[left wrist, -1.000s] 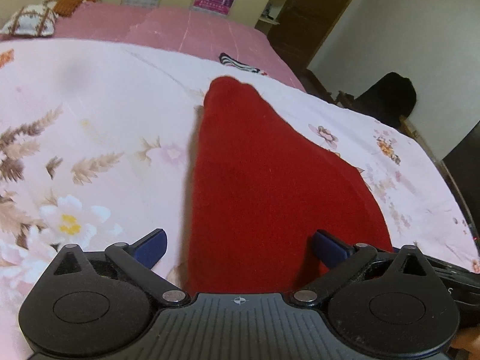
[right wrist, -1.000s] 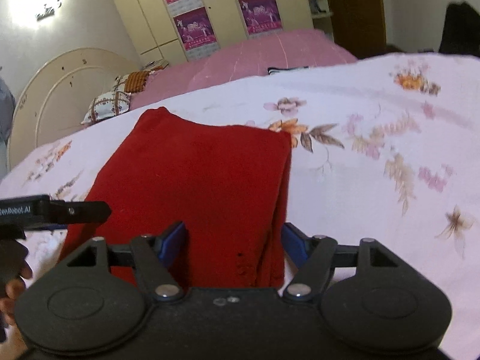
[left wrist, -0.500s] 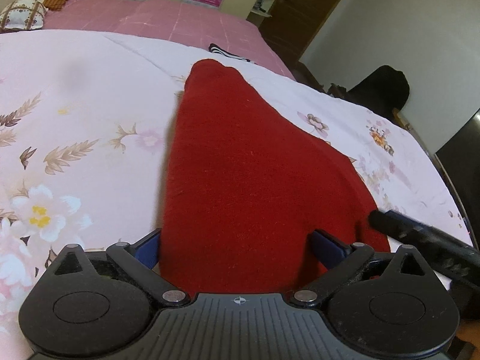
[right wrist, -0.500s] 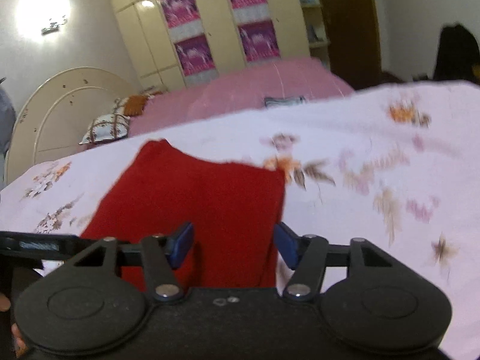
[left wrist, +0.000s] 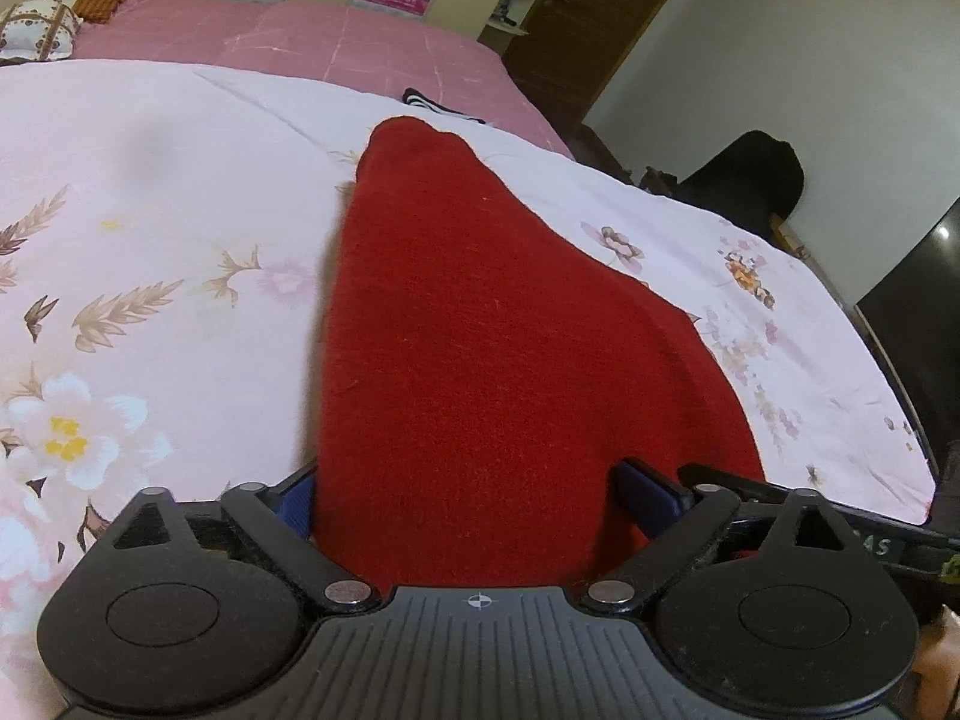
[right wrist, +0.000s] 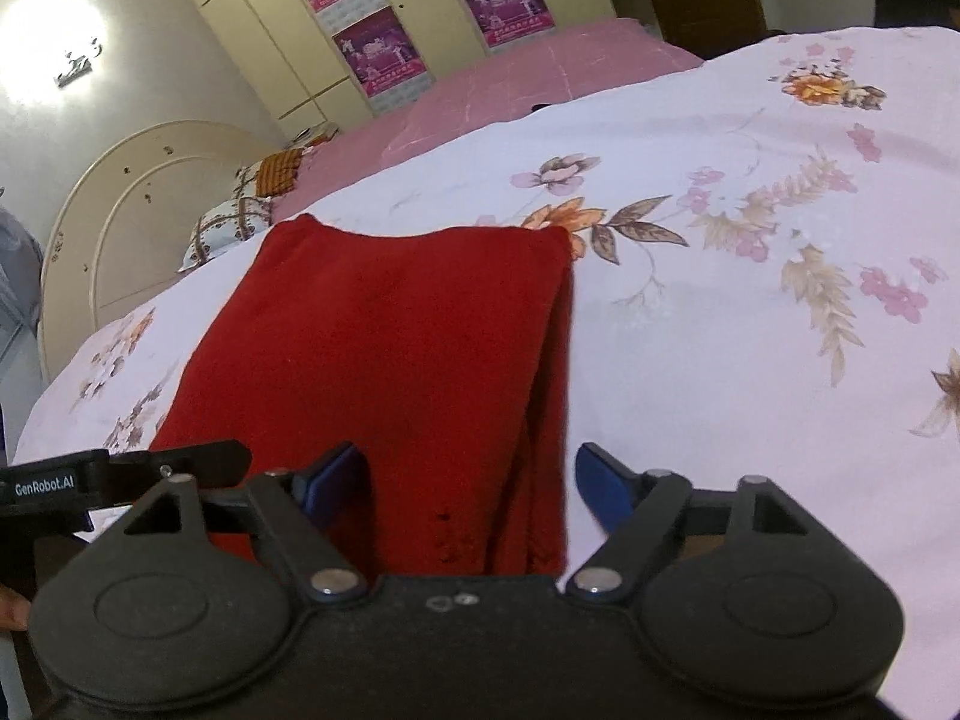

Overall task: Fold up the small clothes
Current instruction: 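Close both tools on the end of the red sweater bundle, then lift the held sweater end with both tools and fold it over the bundle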

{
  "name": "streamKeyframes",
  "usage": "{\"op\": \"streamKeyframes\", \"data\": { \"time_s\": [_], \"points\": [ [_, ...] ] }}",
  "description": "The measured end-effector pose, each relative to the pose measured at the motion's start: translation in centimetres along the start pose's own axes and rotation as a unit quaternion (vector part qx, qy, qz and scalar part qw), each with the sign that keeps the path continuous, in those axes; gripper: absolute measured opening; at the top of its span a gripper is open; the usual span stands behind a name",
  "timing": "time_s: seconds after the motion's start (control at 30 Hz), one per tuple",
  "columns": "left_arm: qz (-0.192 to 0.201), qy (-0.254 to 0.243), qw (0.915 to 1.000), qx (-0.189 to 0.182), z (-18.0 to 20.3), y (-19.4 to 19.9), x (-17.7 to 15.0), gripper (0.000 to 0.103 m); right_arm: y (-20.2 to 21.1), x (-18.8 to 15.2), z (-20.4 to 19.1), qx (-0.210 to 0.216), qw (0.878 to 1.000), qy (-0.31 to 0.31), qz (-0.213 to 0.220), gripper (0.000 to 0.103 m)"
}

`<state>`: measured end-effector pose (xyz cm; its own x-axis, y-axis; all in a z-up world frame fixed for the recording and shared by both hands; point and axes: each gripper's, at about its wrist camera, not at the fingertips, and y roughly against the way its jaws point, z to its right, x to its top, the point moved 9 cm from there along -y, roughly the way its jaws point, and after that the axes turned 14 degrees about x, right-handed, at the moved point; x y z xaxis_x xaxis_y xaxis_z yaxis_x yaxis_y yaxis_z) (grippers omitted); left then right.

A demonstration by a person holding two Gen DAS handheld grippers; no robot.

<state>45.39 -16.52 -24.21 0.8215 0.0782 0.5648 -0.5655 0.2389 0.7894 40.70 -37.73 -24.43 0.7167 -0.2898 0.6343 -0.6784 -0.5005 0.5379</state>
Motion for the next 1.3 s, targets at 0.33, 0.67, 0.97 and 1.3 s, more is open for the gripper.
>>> {"op": "streamKeyframes", "data": {
  "time_s": [0.33, 0.67, 0.97, 1.3],
  "points": [
    [-0.003, 0.007, 0.9999, -0.009, -0.4, 0.0, -0.1, 0.083, 0.3, 0.1, 0.4, 0.003, 1.000, -0.012, 0.013, 0.078],
    [-0.016, 0.022, 0.9992, -0.028, -1.1, 0.0, -0.1, 0.077, -0.4, -0.1, 0.6, 0.080, 0.994, -0.070, 0.000, 0.055],
    [0.012, 0.013, 0.9997, -0.016, 0.0, 1.2, -0.2, 0.060, -0.4, 0.0, -1.1, 0.096, 0.993, -0.072, 0.013, 0.036],
    [0.026, 0.011, 0.9996, -0.009, -0.5, 3.7, 0.4, 0.057, 1.0, 1.2, -4.1, 0.126, 0.988, -0.080, 0.046, 0.035]
  ]
}}
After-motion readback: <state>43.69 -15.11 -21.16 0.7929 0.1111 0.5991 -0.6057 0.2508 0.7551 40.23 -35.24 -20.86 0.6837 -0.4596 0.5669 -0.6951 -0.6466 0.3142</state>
